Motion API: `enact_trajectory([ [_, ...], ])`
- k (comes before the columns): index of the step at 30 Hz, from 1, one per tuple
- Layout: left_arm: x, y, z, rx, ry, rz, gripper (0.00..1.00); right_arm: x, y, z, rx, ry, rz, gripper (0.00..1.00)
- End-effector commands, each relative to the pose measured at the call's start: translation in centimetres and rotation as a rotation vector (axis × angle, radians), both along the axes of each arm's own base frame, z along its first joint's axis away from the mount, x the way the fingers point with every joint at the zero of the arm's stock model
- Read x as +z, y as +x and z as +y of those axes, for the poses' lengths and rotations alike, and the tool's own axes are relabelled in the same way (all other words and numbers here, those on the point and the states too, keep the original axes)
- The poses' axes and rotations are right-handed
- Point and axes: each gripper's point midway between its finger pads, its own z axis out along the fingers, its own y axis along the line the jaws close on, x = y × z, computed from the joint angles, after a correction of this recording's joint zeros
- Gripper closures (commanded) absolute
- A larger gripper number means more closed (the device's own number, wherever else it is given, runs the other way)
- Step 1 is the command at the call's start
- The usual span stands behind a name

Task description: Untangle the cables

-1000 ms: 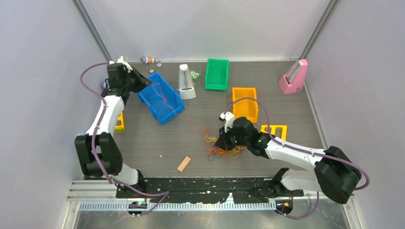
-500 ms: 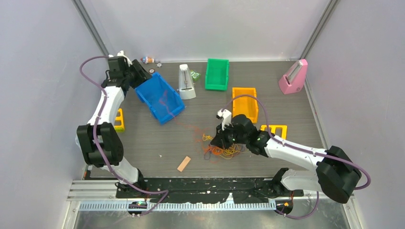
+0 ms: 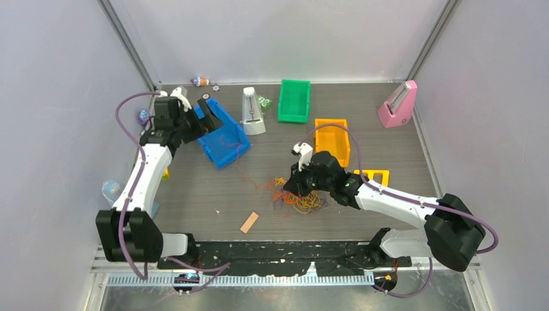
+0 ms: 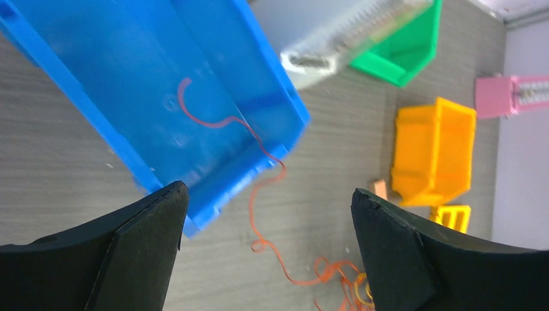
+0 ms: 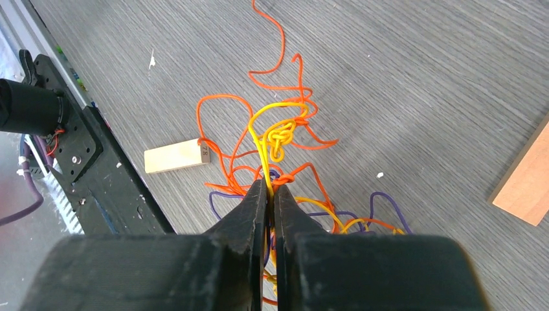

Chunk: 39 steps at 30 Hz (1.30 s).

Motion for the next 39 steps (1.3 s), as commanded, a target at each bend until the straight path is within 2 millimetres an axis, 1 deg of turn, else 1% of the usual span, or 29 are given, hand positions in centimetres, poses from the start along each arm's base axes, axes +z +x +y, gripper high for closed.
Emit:
enact_trajectory([
  [1, -0.6, -4.3, -3.2, -0.082, -0.021, 0.044, 0.01, 2.5, 1.2, 1.2, -0.02, 0.069, -0.059, 0.95],
  [4, -2.0, -6.6, -5.3, -0.111, -0.036, 0.06, 0.0, 2.5, 1.2, 1.2, -0.017, 0.072, -0.057, 0.94],
  [6, -2.8, -8.2, -7.5, -0.151, -0.068, 0.055, 0.02, 2.4, 1.2, 1.2, -0.016, 0.068, -0.055, 0.95],
  [10, -4.7, -10.7, -11.1, -0.173, -0.192, 0.077, 0.05, 2.3, 1.1, 1.1, -0.01, 0.059, -0.057, 0.95],
  [12, -5.9, -11.6, -11.7, -0.151, -0.232, 0.087, 0.05, 2.2, 0.9, 0.9, -0.006, 0.052, -0.055, 0.94],
  [15, -7.5, -12.3, -11.9, -0.084, -0.276, 0.102, 0.06, 2.0, 0.6, 0.7, 0.005, 0.043, -0.056, 0.95],
  [16, -8.4, -12.6, -11.9, -0.05, -0.299, 0.13, 0.07, 2.0, 0.5, 0.6, 0.008, 0.042, -0.056, 0.95],
  [21, -10.3, -12.8, -12.8, 0.056, -0.379, 0.218, 0.07, 1.9, 0.0, 0.3, 0.014, 0.042, -0.058, 0.95],
  [25, -11.3, -12.5, -14.0, 0.161, -0.455, 0.274, 0.11, 2.0, -0.1, 0.1, 0.011, 0.047, -0.065, 0.95],
  [31, -13.1, -12.1, -14.8, 0.268, -0.469, 0.324, 0.13, 2.2, -0.4, -0.1, 0.016, 0.061, -0.066, 0.95],
  [33, -14.1, -12.3, -15.0, 0.291, -0.466, 0.358, 0.16, 2.3, -0.6, -0.2, 0.019, 0.065, -0.066, 0.95],
  [39, -15.3, -11.7, -15.9, 0.326, -0.432, 0.389, 0.24, 2.7, -0.7, 0.0, 0.029, 0.08, -0.074, 0.95],
])
